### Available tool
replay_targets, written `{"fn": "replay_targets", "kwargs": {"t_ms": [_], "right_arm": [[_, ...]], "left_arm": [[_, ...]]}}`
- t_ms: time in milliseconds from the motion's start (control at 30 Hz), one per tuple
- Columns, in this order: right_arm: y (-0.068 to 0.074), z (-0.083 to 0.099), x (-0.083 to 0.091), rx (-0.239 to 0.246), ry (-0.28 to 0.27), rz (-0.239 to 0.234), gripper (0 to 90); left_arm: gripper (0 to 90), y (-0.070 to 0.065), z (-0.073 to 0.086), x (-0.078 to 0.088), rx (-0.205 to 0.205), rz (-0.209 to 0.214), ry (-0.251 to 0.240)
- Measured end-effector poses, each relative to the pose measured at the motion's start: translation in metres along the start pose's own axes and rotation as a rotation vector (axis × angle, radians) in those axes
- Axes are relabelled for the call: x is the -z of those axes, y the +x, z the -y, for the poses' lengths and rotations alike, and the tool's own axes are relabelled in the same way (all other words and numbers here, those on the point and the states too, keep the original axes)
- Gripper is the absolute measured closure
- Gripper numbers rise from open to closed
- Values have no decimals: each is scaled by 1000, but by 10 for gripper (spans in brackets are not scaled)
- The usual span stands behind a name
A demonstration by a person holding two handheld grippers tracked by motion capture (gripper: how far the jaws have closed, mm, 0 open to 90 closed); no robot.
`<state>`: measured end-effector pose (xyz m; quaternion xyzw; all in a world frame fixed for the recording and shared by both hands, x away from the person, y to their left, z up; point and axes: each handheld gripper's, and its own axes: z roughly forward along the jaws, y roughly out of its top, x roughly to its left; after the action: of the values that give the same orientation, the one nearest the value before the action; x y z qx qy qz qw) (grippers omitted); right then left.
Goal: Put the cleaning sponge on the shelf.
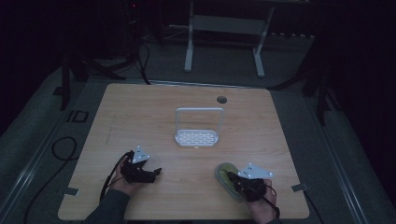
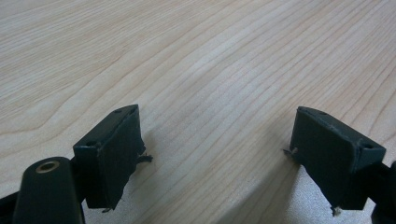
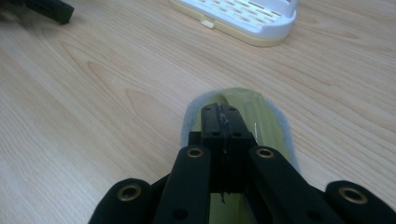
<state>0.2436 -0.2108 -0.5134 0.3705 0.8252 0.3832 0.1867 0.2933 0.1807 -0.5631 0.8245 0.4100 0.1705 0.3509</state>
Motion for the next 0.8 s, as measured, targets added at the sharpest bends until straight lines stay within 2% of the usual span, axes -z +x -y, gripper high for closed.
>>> {"fn": "replay_targets", "kwargs": {"t_ms": [167,433,633,800], "right_arm": [[-6,2,2,13,4,15,900],[-29,-5,0,21,11,35,898],[-36,-8,-1,16,10,49,892],[-42,-9,9,22,12,53,865]], "left_arm": [[170,0,0,0,0,-1,0],[170,0,0,0,1,-1,0],[169,0,0,0,1,-1,-1],[169,0,0,0,1,-1,-1]]}}
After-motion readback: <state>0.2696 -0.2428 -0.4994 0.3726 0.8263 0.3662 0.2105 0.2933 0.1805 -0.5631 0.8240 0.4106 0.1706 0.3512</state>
